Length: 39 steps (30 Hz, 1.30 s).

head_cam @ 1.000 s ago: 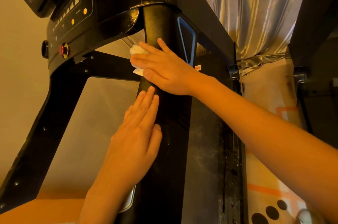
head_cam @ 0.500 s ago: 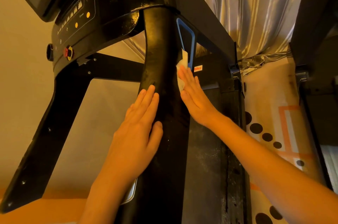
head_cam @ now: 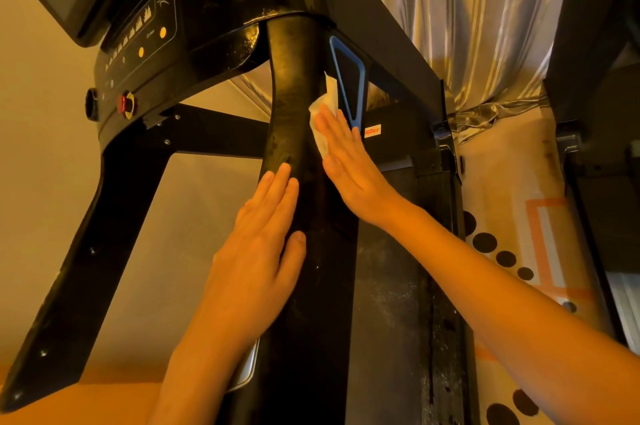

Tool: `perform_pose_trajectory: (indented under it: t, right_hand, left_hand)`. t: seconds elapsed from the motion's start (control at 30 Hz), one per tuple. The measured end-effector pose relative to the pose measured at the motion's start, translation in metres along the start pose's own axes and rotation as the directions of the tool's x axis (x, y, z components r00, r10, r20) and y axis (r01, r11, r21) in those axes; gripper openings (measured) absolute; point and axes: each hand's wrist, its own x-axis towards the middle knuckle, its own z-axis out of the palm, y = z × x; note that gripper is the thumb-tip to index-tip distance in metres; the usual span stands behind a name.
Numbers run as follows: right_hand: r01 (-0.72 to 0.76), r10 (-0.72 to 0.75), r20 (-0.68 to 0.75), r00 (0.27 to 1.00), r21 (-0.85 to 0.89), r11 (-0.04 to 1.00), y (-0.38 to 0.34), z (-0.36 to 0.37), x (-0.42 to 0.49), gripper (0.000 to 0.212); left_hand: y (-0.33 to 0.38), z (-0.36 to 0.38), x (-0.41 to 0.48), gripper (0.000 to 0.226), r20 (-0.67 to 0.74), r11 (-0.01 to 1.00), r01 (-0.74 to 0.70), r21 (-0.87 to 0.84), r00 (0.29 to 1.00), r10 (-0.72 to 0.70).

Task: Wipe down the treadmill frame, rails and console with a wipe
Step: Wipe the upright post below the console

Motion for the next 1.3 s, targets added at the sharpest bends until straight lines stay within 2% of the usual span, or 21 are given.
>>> perform_pose_trajectory:
  t: [0.17,0.27,0.4,0.5,0.6,0.67,0.77,0.83,0.9,1.03,1.2,1.3]
  right_hand:
    - [-0.129,0.128,0.012,0.992,0.060,0.990,0.025,0.007,-0.041,0.054]
    - [-0.113,0.113,-0.004,0.994,0.050,0.992,0.013,0.007,-0.026,0.054]
    - [0.070,-0.068,0.032,0.997,-0.079,0.994,-0.012,-0.002,0.010,0.054]
    - [0.253,-0.219,0.172,0.961,-0.208,0.945,-0.031,-0.014,0.044,0.049]
    - [0.373,-0.250,0.346,0.904,-0.357,0.857,-0.040,-0.025,0.069,0.051]
    - [0.382,-0.251,0.352,0.902,-0.377,0.844,-0.038,-0.027,0.067,0.051]
    - [0.279,-0.234,0.186,0.954,-0.268,0.922,-0.029,-0.018,0.035,0.050]
    - [0.152,-0.145,0.052,0.988,-0.169,0.974,-0.016,-0.004,0.005,0.052]
    - [0.011,-0.013,-0.024,1.000,-0.076,0.997,-0.003,0.009,-0.021,0.054]
    - [-0.150,0.154,-0.051,0.987,0.077,0.986,0.016,0.021,-0.045,0.054]
    - [-0.212,0.219,-0.058,0.974,0.110,0.971,0.004,0.023,-0.043,0.051]
    - [-0.179,0.186,-0.044,0.982,0.133,0.975,-0.014,0.025,-0.040,0.051]
  left_hand:
    - [-0.001,0.001,0.000,0.066,0.011,1.000,-0.008,0.010,1.000,0.008]
    - [-0.003,0.001,0.001,0.066,0.017,1.000,-0.014,0.021,1.000,0.013]
    - [-0.003,0.002,0.000,0.064,0.002,1.000,-0.018,0.000,1.000,0.018]
    - [-0.002,0.001,0.000,0.064,-0.004,1.000,-0.016,-0.007,1.000,0.016]
    - [-0.002,0.001,0.000,0.064,0.002,1.000,-0.013,-0.014,1.000,0.013]
    - [-0.002,0.001,0.000,0.065,0.008,1.000,-0.005,-0.023,1.000,0.006]
    - [-0.001,0.000,-0.001,0.065,-0.001,1.000,0.003,-0.021,1.000,-0.003]
    - [0.001,0.000,-0.001,0.065,-0.010,0.999,0.008,-0.031,1.000,-0.008]
    - [0.001,-0.001,-0.002,0.064,-0.009,0.999,0.015,-0.035,1.000,-0.015]
    - [0.001,-0.001,-0.001,0.063,-0.009,0.999,0.022,-0.026,1.000,-0.023]
    - [0.000,-0.002,-0.007,0.062,0.016,1.000,0.010,-0.025,1.000,-0.009]
    - [-0.001,-0.001,-0.016,0.063,0.032,1.000,-0.002,-0.008,0.999,0.002]
